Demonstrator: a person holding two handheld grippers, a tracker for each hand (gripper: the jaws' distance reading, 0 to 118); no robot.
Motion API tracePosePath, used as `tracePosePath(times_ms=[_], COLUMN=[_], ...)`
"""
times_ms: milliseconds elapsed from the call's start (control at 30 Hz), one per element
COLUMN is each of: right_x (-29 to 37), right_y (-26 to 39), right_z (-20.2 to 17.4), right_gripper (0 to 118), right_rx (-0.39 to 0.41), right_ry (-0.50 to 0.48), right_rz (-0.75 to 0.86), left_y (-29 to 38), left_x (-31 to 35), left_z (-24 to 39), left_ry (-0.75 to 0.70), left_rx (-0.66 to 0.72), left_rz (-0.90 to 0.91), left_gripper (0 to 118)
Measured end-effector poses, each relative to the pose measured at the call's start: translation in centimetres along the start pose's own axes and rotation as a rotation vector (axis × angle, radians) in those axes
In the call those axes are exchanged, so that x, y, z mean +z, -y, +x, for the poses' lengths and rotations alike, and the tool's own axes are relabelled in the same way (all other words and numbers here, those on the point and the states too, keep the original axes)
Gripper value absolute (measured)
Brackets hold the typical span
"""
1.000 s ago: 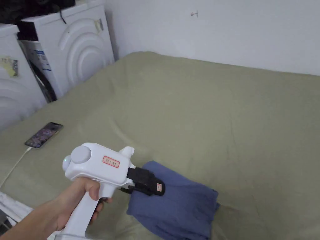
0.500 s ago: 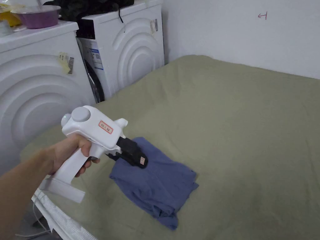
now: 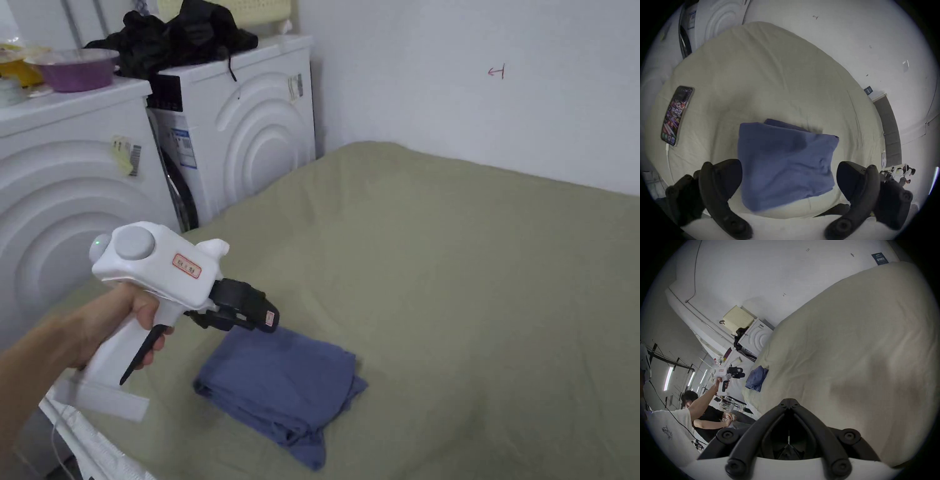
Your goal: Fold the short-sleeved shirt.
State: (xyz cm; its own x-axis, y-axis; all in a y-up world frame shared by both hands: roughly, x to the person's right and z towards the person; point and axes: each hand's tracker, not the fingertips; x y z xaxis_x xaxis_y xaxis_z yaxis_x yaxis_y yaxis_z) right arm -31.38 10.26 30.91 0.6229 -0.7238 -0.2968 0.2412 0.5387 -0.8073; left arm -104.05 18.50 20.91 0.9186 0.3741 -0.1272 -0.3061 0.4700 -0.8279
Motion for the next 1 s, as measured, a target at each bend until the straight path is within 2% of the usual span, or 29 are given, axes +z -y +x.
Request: tracePosePath(times_ms=[33,67,100,133,200,400,433,533,600,633,767,833,867,1000], right_x=[0.6,1.1,1.7,2.5,3.9,8.7,9.5,11.7,12.8,13.1,13.6,13.5,13.6,14.2], right_y=[-0.2,-0.5,-0.7,-0.9,-1.3,-3.1,-3.4,-3.9,-4.1,-4.1,-3.6,-3.3,-3.2,-3.2], right_z=[-0.1,-0.3,-0.5,-0.8,-1.3,-4.2,-4.7,-6.3,-7.7,-8.4,-10.7,-11.9,-12.3,-13.2], right_gripper=[0,0,0,0,0,0,0,0,0,0,0,0,0,0], right_rx=[0.013,0.024,0.044,0.058,0.075,0.2,0.217,0.282,0.355,0.39,0.617,0.71,0.736,0.74], right_ry=[-0.003,-0.002,0.005,0.003,-0.008,0.079,0.09,0.202,0.322,0.397,0.707,0.812,0.851,0.796], right_rz=[0.013,0.02,0.035,0.048,0.08,0.223,0.253,0.354,0.439,0.464,0.648,0.724,0.751,0.795], left_y=[0.1,0.1,0.1,0.3,2.3,9.3,9.7,13.9,16.8,18.0,22.3,23.4,23.7,24.2], left_x=[0.6,1.0,1.5,2.1,3.3,3.8,3.0,2.4,1.9,1.7,2.4,2.5,2.8,2.7], left_z=[0.6,2.4,4.1,6.1,11.2,30.1,31.1,38.7,43.1,44.5,48.8,49.8,50.0,49.7], left_ry=[0.042,0.028,-0.059,-0.088,0.058,0.21,0.207,0.198,0.159,0.151,-0.001,-0.04,-0.063,-0.075], left_rx=[-0.015,-0.072,-0.12,-0.138,-0.127,-0.297,-0.302,-0.319,-0.338,-0.343,-0.417,-0.443,-0.456,-0.505], left_rz=[0.055,0.096,0.166,0.209,0.237,0.395,0.442,0.557,0.633,0.671,0.815,0.846,0.855,0.87], left_gripper=[56,7,1,1,1,1,1,1,1,1,1,1,1,1])
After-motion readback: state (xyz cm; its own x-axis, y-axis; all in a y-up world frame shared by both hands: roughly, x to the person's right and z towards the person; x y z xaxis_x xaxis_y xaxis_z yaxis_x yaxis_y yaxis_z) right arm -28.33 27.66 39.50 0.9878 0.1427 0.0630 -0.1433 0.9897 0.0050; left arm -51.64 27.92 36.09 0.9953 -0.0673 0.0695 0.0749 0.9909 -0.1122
